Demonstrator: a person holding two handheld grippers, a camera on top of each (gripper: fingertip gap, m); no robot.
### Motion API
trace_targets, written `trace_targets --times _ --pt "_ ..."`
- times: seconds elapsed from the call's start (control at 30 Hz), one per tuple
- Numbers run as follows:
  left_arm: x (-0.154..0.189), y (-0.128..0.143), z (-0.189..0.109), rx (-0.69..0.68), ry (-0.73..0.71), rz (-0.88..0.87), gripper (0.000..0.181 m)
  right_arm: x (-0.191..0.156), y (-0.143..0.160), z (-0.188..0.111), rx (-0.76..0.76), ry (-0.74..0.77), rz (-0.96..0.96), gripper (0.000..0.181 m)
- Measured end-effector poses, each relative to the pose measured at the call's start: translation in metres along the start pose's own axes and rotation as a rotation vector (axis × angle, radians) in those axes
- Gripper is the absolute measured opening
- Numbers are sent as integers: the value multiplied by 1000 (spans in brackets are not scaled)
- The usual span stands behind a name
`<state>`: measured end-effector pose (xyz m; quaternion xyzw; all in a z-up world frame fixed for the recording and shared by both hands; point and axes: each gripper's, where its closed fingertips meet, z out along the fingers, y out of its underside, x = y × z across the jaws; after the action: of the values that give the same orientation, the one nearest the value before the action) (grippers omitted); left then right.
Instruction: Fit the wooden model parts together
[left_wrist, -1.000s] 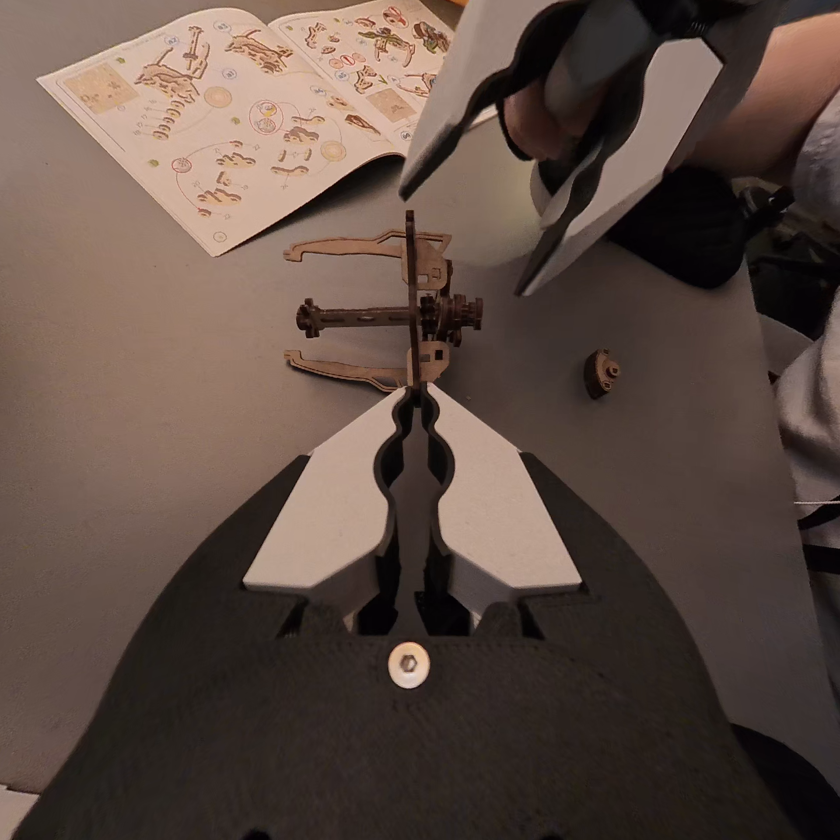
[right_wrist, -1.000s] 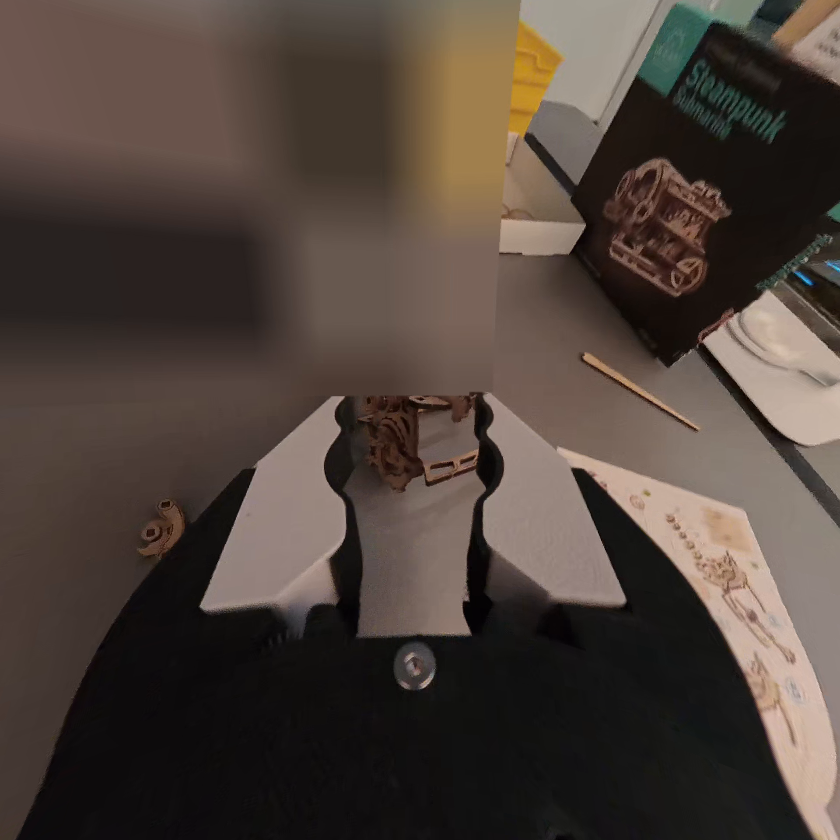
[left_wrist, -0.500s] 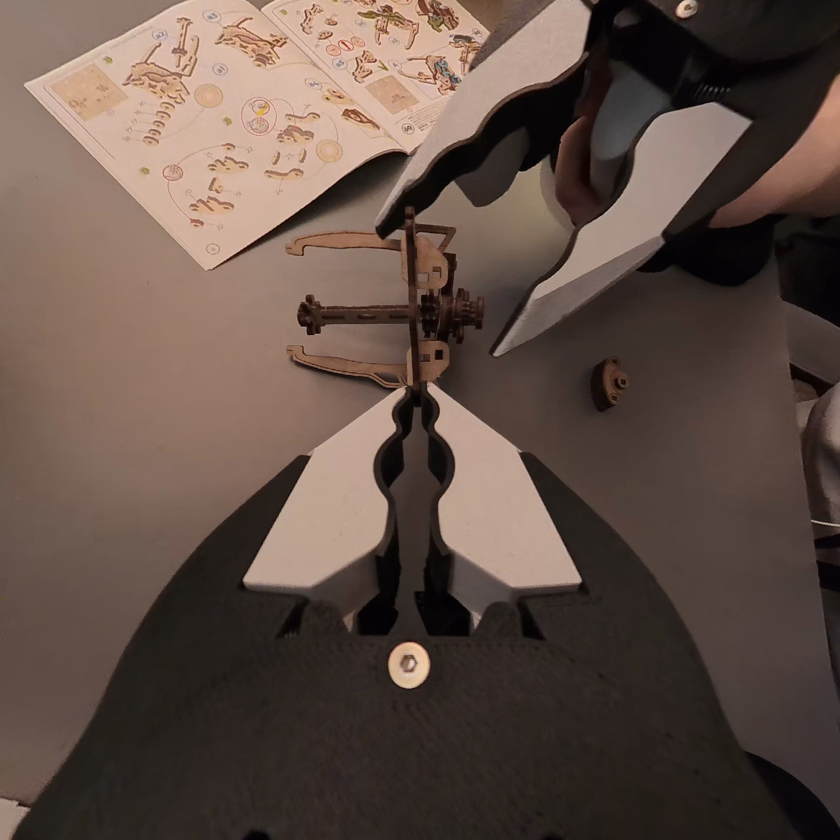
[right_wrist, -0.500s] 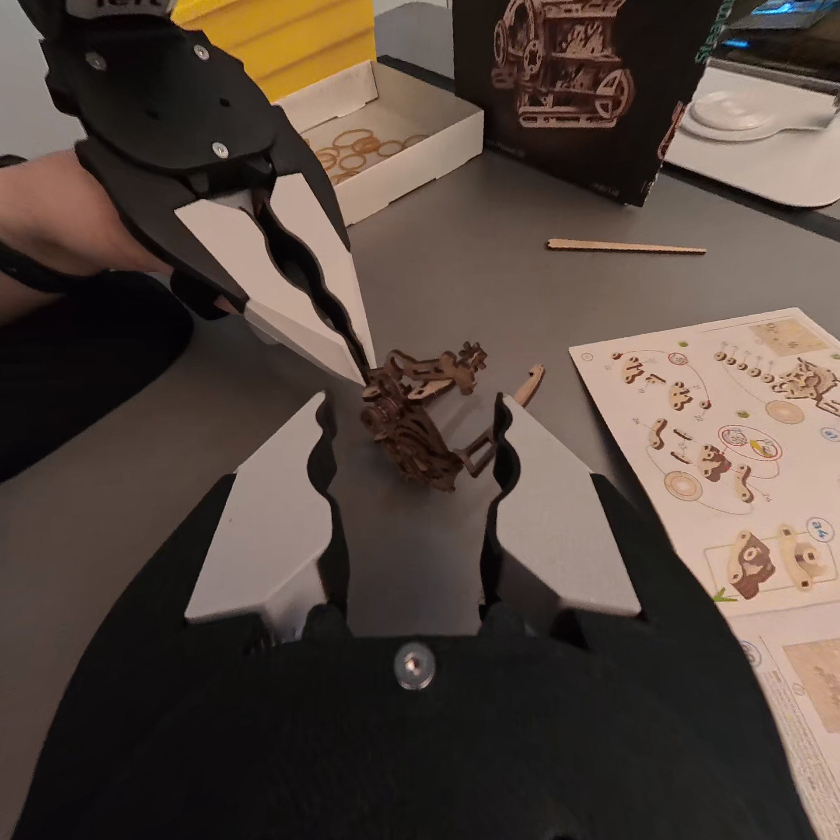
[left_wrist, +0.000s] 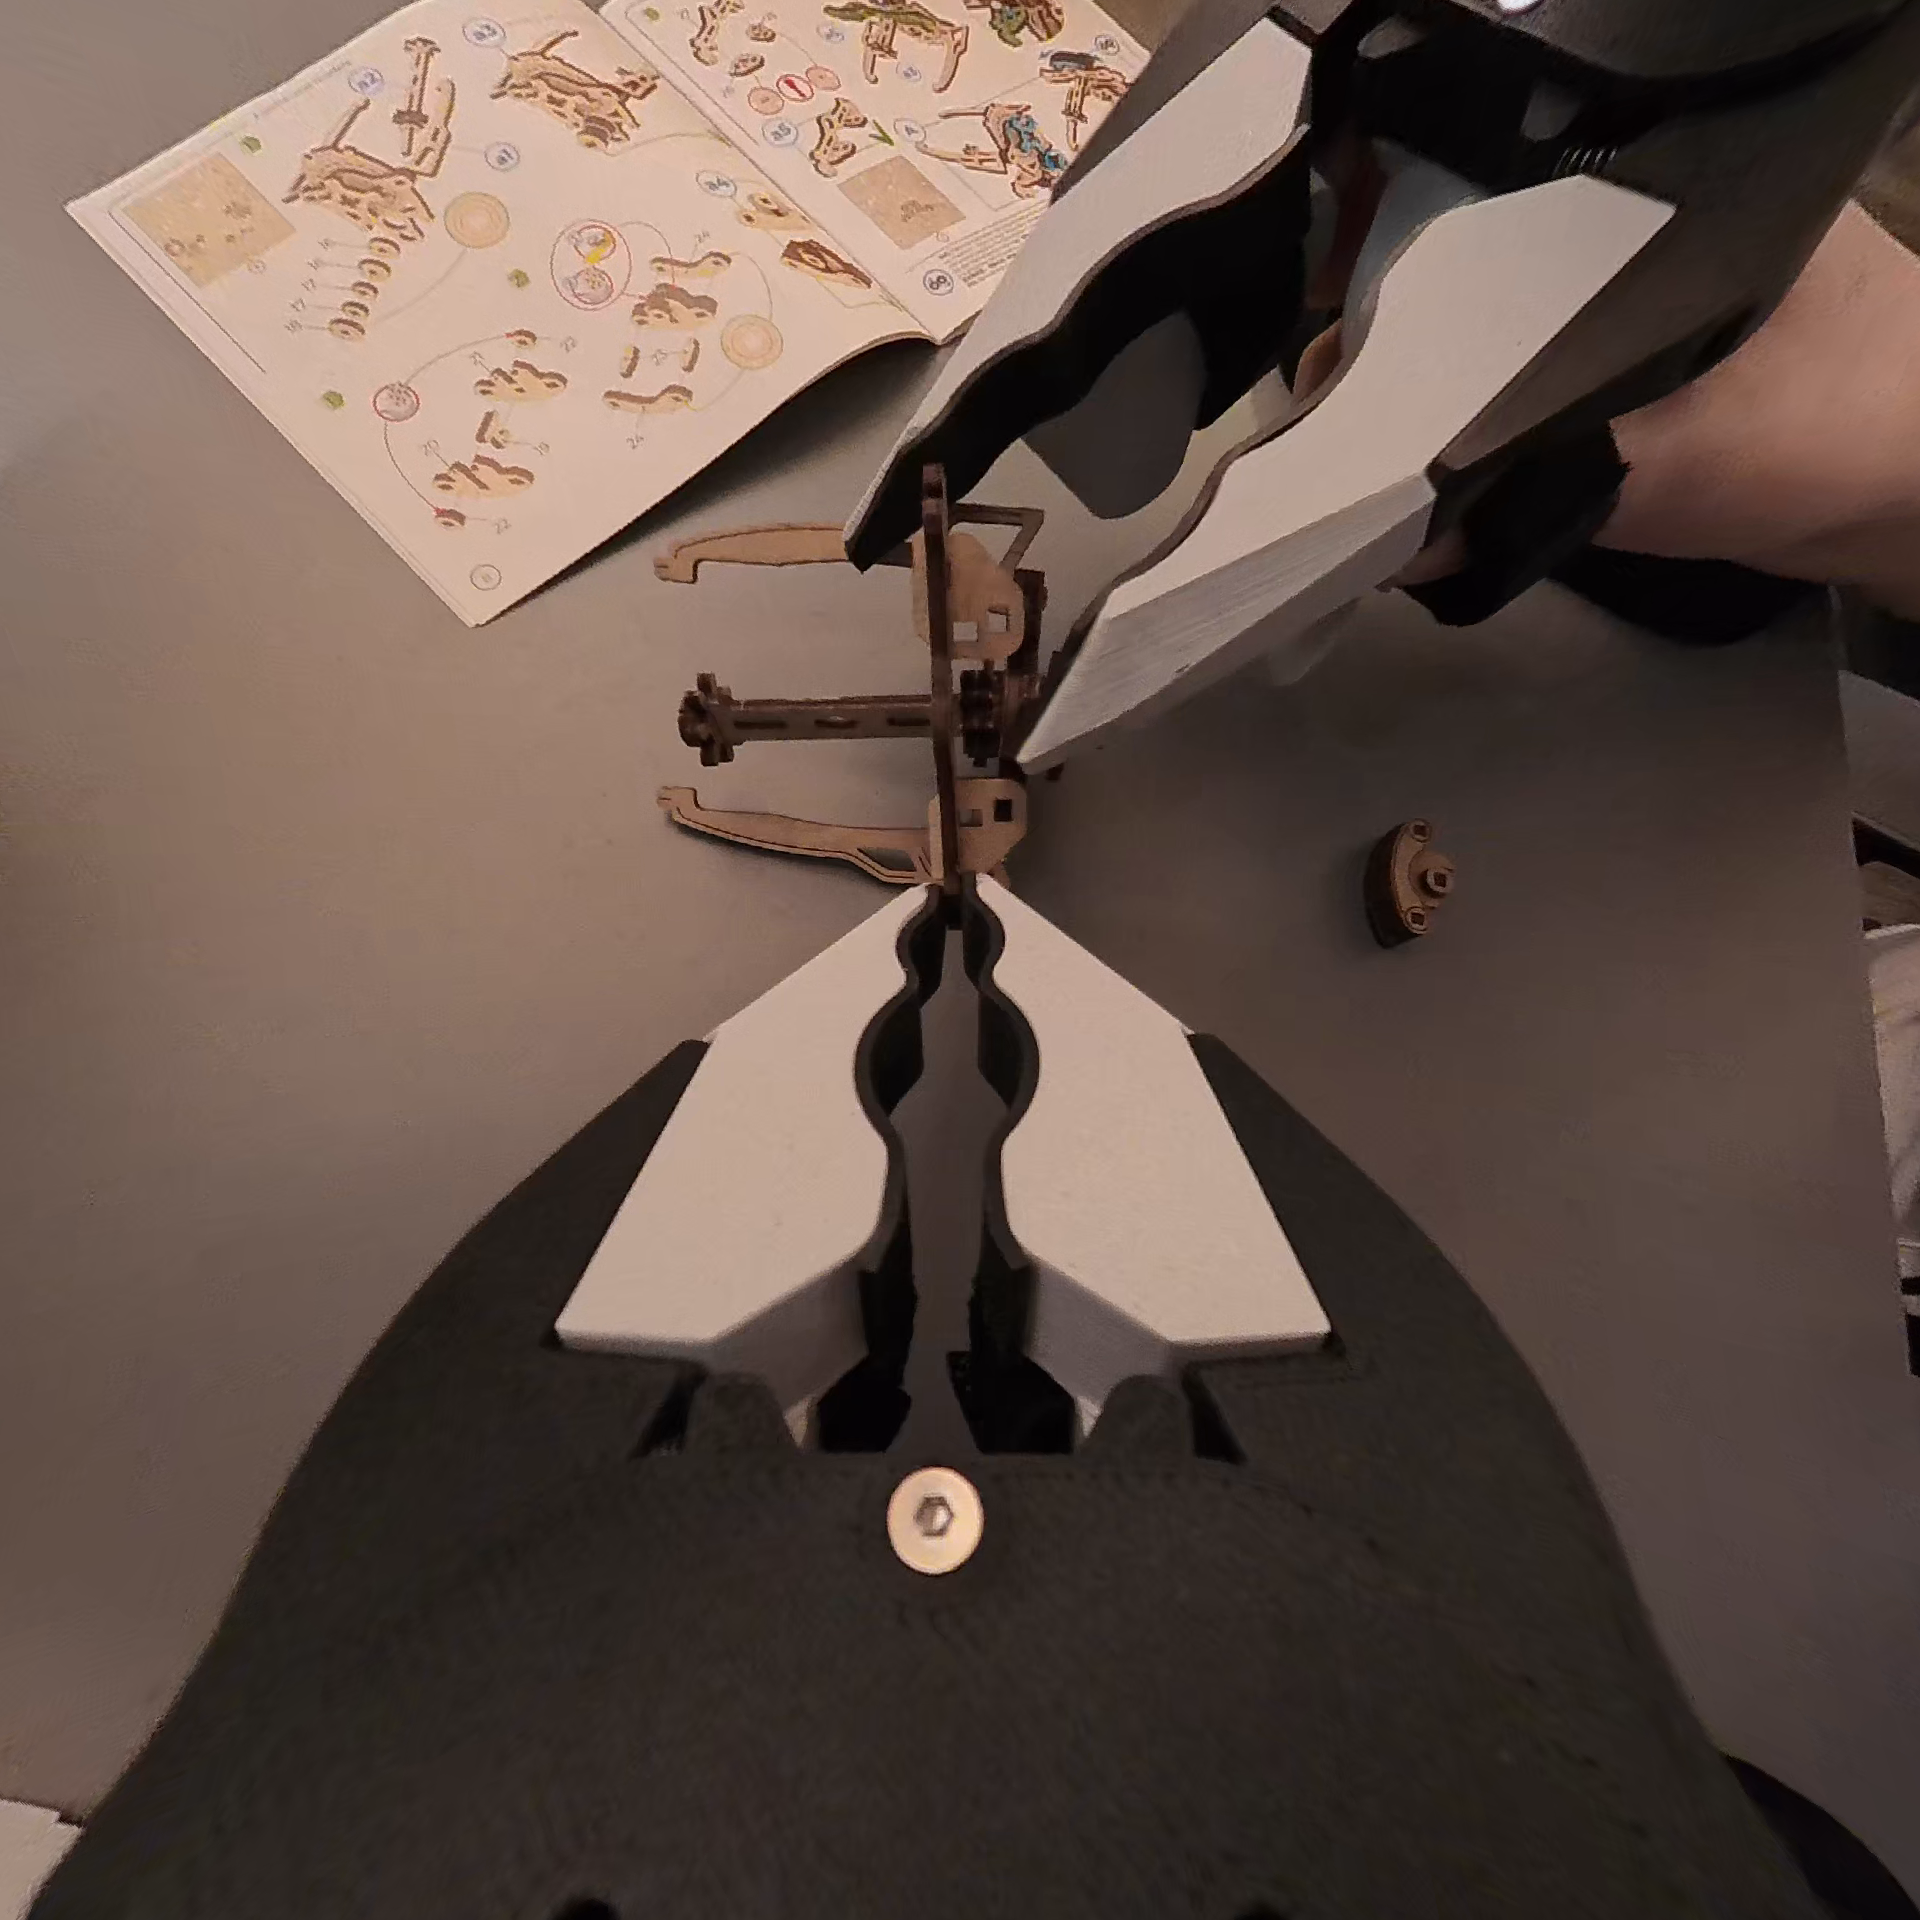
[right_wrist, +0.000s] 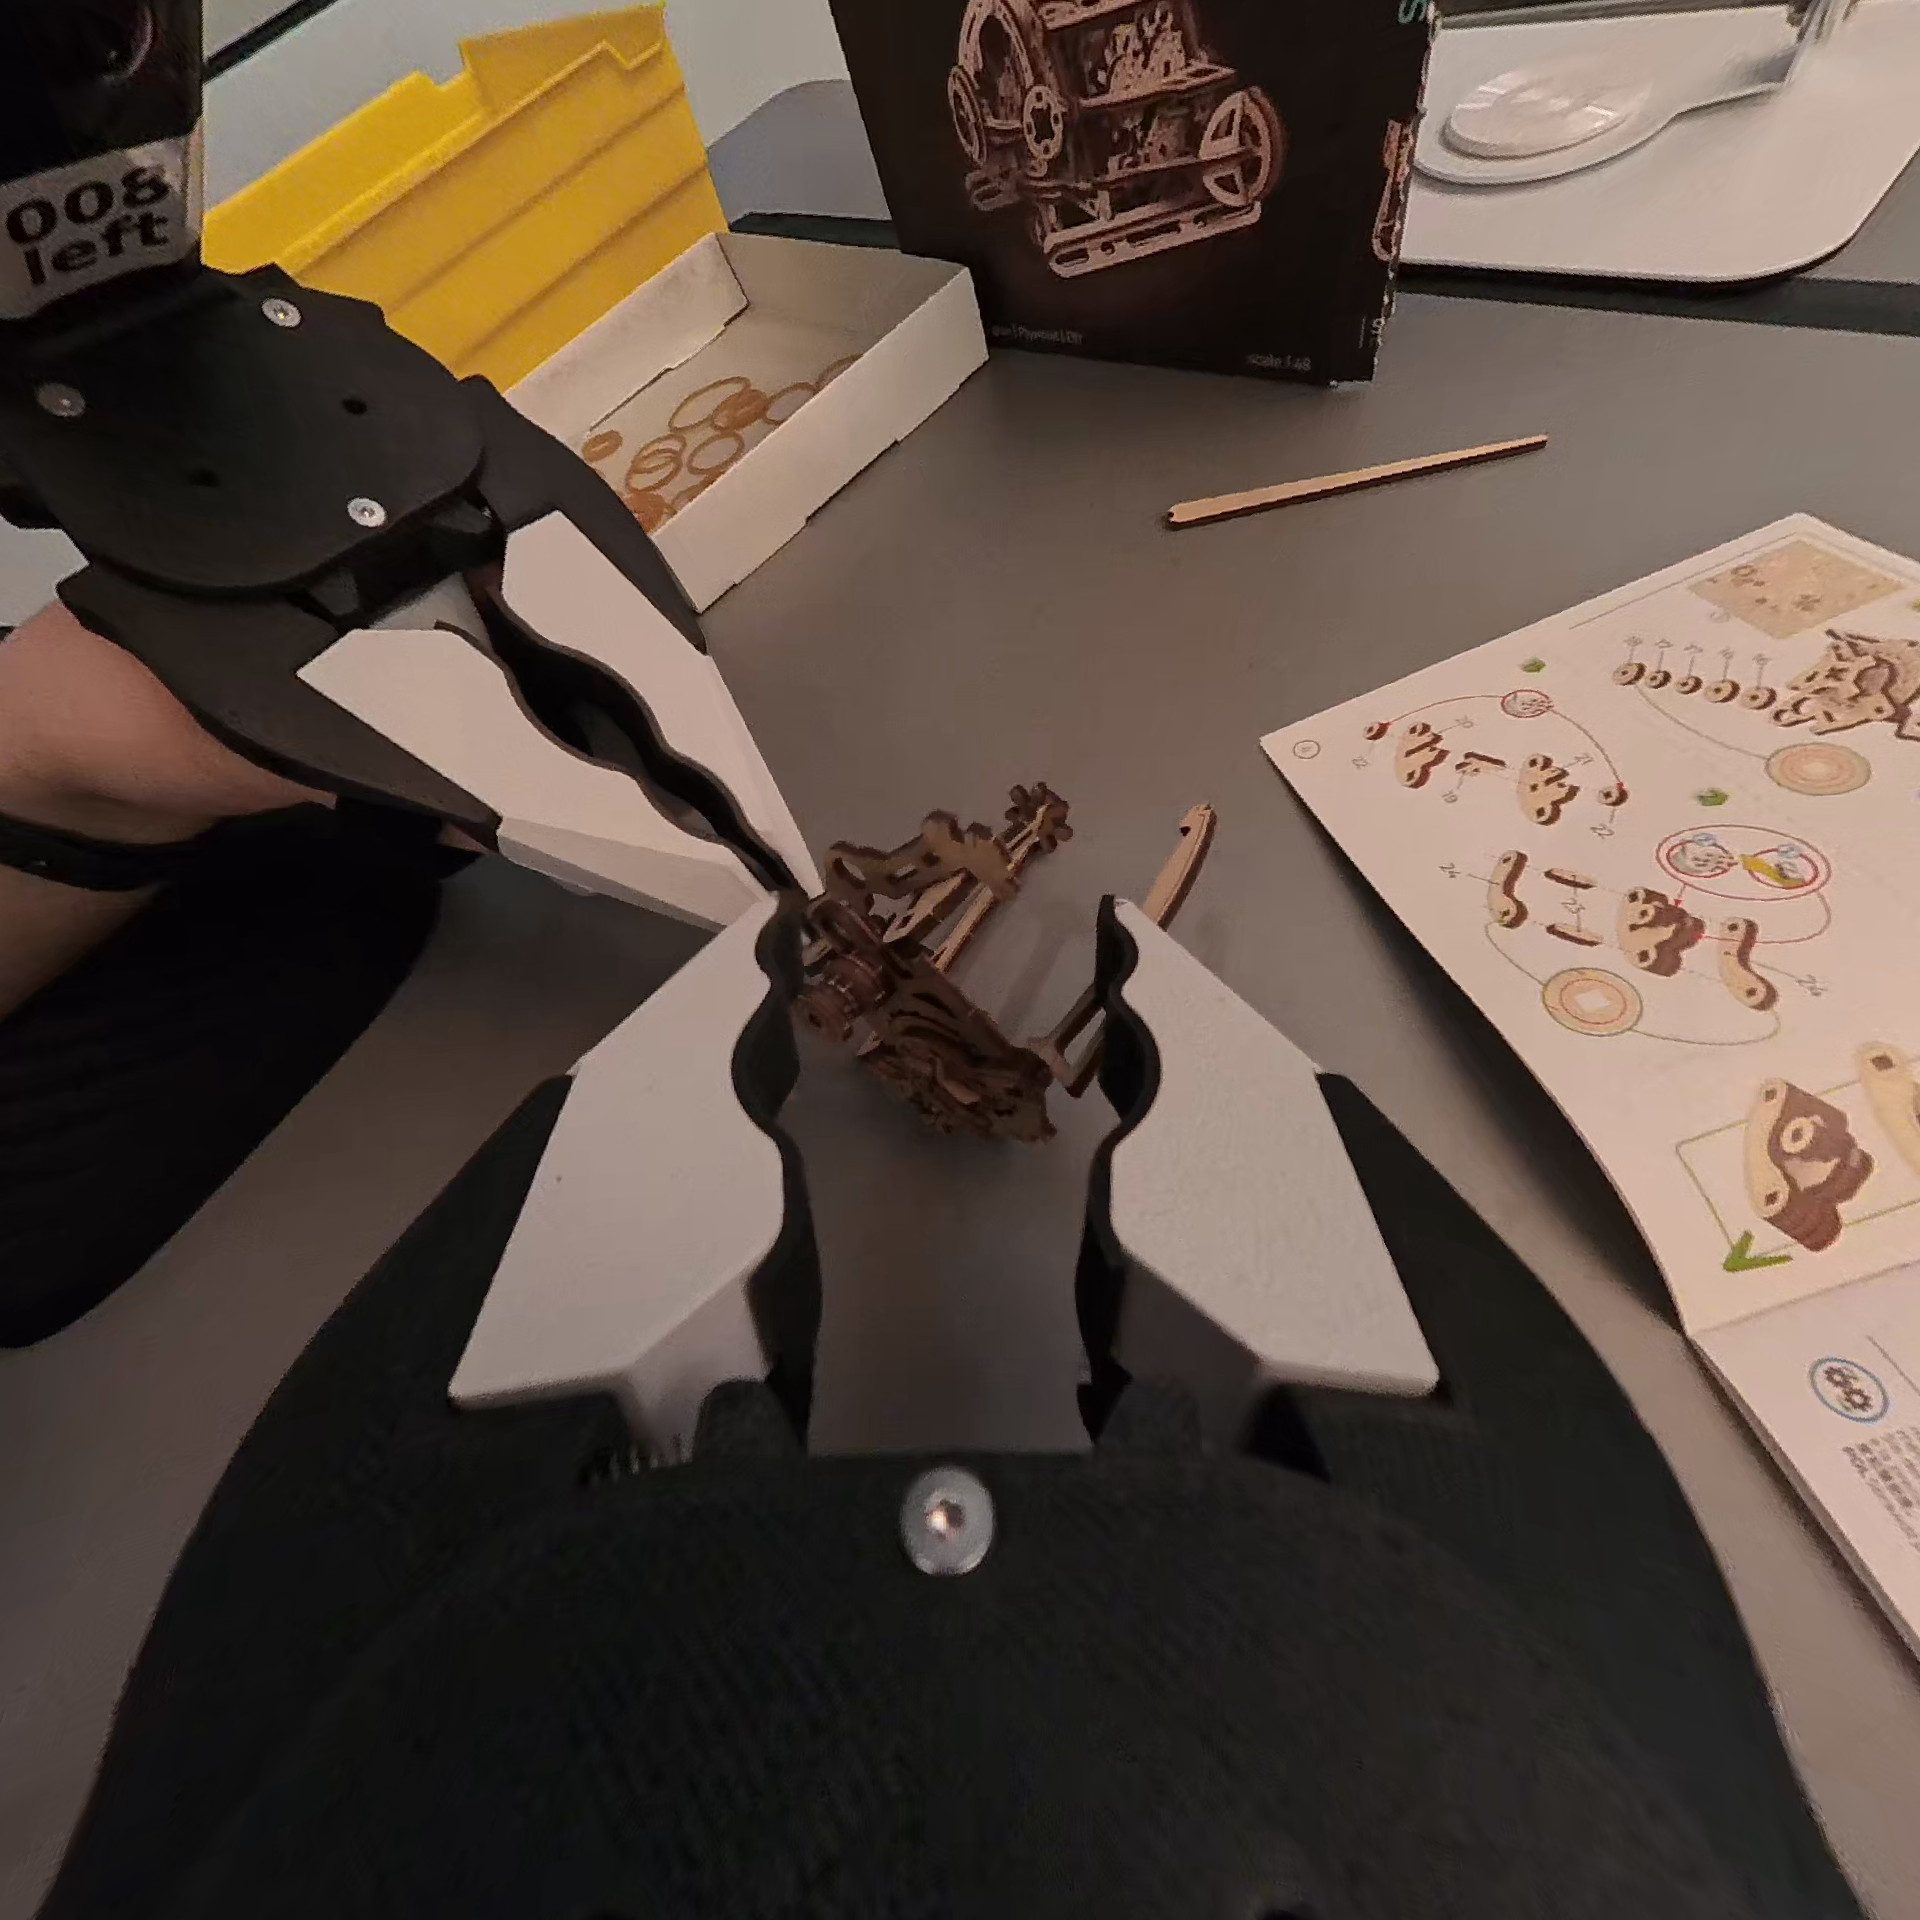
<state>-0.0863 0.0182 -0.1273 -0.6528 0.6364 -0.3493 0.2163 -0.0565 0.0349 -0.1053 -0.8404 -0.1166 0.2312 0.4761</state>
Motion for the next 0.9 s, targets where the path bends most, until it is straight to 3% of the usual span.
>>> trace_targets --times 0.33,0.43,0.9 --pt "1 -1 2 -2 -8 -1 0 1 9 4 -47 67 -96 59" --pt "-1 0 2 -12 -21 3 0 1 8 3 -48 85 -148 44" --pt "-5 -8 7 37 -30 -53 0 6 7 0 -10 -72 -21 39"
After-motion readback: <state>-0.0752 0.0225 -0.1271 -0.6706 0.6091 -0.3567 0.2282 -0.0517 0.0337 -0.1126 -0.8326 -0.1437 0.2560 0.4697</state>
